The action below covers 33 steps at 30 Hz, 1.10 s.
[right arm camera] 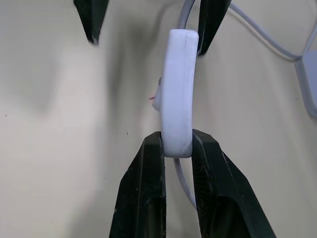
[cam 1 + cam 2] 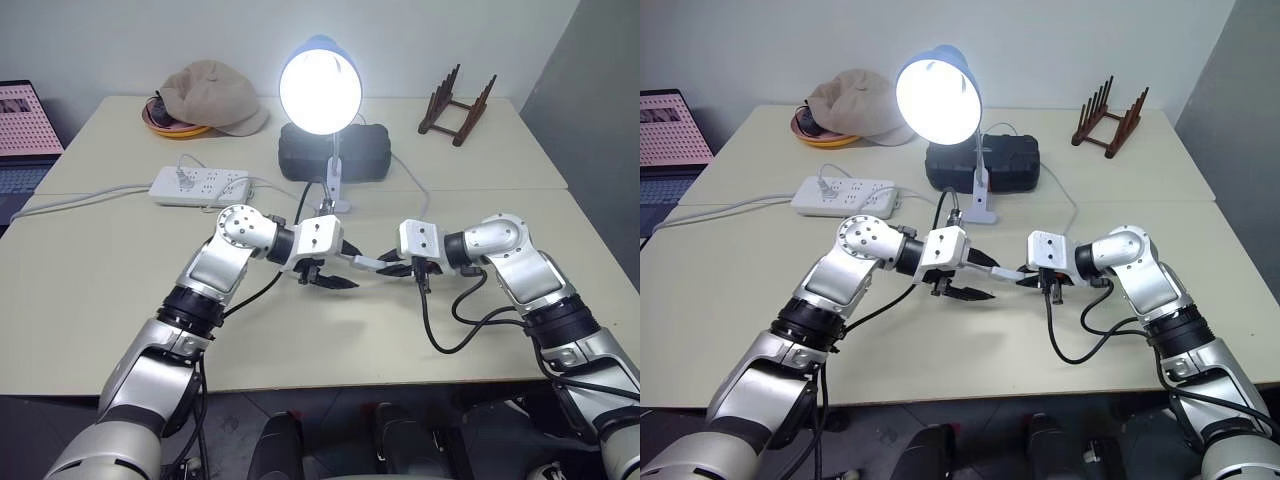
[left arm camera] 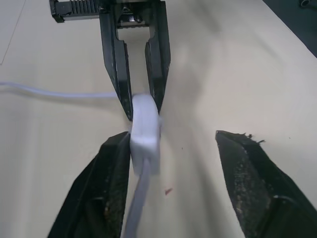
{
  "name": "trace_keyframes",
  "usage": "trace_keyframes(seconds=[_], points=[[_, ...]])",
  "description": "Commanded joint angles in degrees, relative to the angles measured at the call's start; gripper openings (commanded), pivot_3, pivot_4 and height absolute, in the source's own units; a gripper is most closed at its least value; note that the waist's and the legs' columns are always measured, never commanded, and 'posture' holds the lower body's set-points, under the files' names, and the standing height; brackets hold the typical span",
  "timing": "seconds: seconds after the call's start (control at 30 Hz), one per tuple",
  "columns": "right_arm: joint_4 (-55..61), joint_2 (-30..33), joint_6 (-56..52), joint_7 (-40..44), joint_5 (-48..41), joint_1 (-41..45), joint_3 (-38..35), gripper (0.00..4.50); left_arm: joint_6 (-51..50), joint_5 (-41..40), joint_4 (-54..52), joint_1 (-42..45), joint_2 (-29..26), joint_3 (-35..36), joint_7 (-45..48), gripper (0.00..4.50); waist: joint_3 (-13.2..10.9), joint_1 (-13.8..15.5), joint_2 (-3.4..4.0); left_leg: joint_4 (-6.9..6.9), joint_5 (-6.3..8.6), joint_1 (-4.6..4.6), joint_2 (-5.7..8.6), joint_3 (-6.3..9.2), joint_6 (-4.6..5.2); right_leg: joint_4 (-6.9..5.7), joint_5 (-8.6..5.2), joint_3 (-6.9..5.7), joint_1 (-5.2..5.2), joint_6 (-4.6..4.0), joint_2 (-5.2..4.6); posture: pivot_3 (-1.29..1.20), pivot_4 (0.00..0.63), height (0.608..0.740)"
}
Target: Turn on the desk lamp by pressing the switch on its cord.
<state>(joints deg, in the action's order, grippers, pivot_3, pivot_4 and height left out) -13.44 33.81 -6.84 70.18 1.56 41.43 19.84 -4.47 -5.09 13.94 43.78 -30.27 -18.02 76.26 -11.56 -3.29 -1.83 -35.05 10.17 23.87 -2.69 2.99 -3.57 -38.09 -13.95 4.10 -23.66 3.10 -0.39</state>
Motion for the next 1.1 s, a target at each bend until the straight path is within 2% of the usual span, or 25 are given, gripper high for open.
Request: trace_keyframes(seconds=[0.03,0.13,0.3,0.37,0.4,0.57,0.6,0.73,0.87,0.97,1.1], points=[[-4.33,-0.59,3.85,1.27,1.5,2.67,1.28,0.36,-2.88,-3.64,-7.08,-1.38,-3.35,5.38,-1.12,3.93,0.0,-0.11,0.0,0.0,0.0,-0.01,0.0,-0.01,0.0,0.0,0.0,0.01,0.0,0.0,0.0,0.0,0.15,0.74],[-8.33,-1.34,6.43,1.78,2.52,3.86,2.19,0.36,-7.12,-7.07,-12.32,-3.89,-5.64,8.94,-2.19,4.48,0.0,-0.13,0.01,0.0,0.0,-0.01,-0.01,0.0,0.0,0.0,0.0,0.0,0.0,0.0,0.0,0.0,0.15,0.74],[-14.68,-3.06,9.48,1.96,2.97,5.98,2.27,0.36,-14.75,-11.42,-23.57,-13.26,-11.16,14.92,-5.13,4.48,-0.01,-0.48,0.01,0.02,0.0,-0.02,-0.03,-0.01,0.0,0.0,0.0,0.01,0.0,-0.01,-0.01,0.0,0.15,0.74],[-15.36,-2.97,9.36,3.34,2.32,5.91,1.99,1.07,-15.33,-11.27,-25.13,-15.65,-12.09,15.14,-6.42,4.5,-0.01,-0.43,0.01,0.04,0.0,-0.03,-0.03,0.01,0.0,0.0,-0.01,-0.01,0.0,-0.02,0.0,0.0,0.15,0.74],[-15.01,-2.69,9.03,4.23,1.69,5.6,1.67,1.16,-15.25,-11.05,-25.41,-16.59,-12.39,15.17,-6.96,4.5,-0.01,-0.18,0.01,0.03,0.0,-0.04,-0.03,0.01,0.0,0.0,-0.01,-0.01,0.0,-0.02,0.0,0.0,0.15,0.74],[-11.6,-0.59,7.2,6.48,-0.34,4.54,-0.16,2.26,-15.88,-11.49,-26.2,-18.06,-12.96,15.28,-8.5,4.5,-0.01,0.31,0.01,-0.06,0.0,-0.03,-0.01,0.01,-0.01,0.02,-0.06,-0.02,0.07,-0.12,-0.01,0.0,0.15,0.74],[-9.7,0.24,6.1,6.87,-1.18,3.99,-1.02,2.37,-15.99,-11.53,-26.21,-18.15,-13.14,15.32,-8.69,4.5,-0.01,0.31,0.01,-0.07,0.0,-0.03,-0.01,0.01,-0.01,0.02,-0.06,-0.01,0.07,-0.12,-0.02,0.0,0.15,0.74],[6.79,7.1,-5.04,7.67,-8.04,-2.22,-8.05,3.35,-17.17,-11.32,-25.51,-18.08,-14.91,14.53,-7.54,4.5,-0.01,0.52,0.01,-0.05,0.0,-0.02,-0.02,0.02,-0.01,0.0,-0.04,-0.03,0.06,-0.07,-0.01,0.0,0.15,0.74],[20.14,11.69,-15.86,4.65,-13.53,-8.84,-14.54,4.4,-15.63,-10.72,-23.71,-15.89,-15.95,14.15,-6.84,4.5,-0.01,0.58,0.01,0.03,0.01,-0.02,-0.03,0.03,-0.01,0.04,-0.07,-0.05,0.04,-0.09,-0.01,0.0,0.15,0.74],[29.83,13.31,-22.91,0.05,-16.58,-14.55,-19.68,4.47,-15.36,-10.63,-21.22,-13.51,-16.68,14.09,-5.85,4.5,0.0,0.61,0.01,0.03,0.01,-0.05,-0.05,0.07,-0.01,0.02,-0.1,-0.08,0.04,-0.14,0.01,0.0,0.15,0.74],[35.93,13.06,-28.71,-4.56,-19.41,-19.0,-21.99,4.47,-15.64,-10.36,-19.45,-11.15,-16.29,12.81,-5.5,4.5,0.0,0.3,0.01,-0.03,0.01,-0.07,-0.03,-0.04,-0.01,0.03,-0.18,0.01,0.05,-0.29,-0.01,0.0,0.15,0.74]])
